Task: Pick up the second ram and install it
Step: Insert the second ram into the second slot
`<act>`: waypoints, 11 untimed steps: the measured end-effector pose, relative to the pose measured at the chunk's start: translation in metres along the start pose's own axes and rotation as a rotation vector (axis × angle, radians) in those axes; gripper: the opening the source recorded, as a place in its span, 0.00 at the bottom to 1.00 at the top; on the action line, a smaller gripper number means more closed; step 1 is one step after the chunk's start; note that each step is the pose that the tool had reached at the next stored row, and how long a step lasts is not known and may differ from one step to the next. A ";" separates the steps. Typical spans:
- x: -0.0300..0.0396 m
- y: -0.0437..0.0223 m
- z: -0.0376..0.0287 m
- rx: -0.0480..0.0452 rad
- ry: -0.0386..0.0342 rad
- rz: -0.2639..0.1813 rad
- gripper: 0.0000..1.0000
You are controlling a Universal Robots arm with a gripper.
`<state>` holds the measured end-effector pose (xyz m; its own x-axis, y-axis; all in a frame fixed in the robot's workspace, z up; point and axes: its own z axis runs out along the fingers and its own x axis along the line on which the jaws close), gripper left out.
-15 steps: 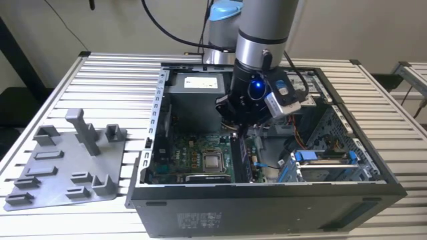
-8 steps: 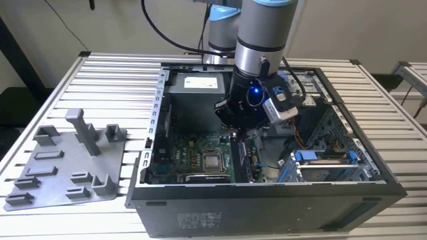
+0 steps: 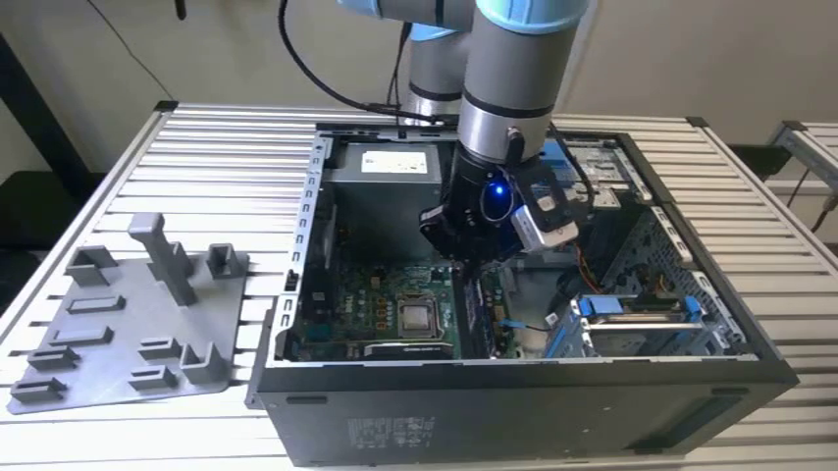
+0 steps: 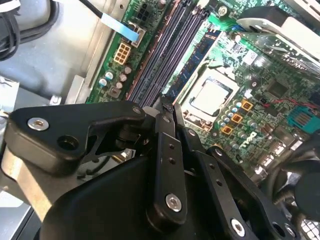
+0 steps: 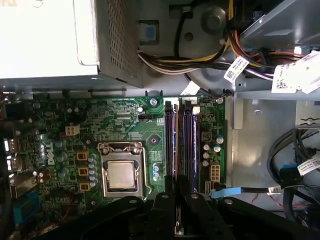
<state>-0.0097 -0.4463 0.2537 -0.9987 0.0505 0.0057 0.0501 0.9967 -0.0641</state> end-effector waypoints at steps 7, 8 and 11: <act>-0.0001 0.0001 0.0062 0.0006 0.0098 -0.002 0.14; -0.0001 0.0001 0.0062 0.0008 0.0099 -0.002 0.14; -0.0001 0.0003 0.0078 0.0006 0.0099 -0.002 0.14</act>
<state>-0.0097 -0.4465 0.2458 -0.9987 0.0494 0.0157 0.0483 0.9967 -0.0647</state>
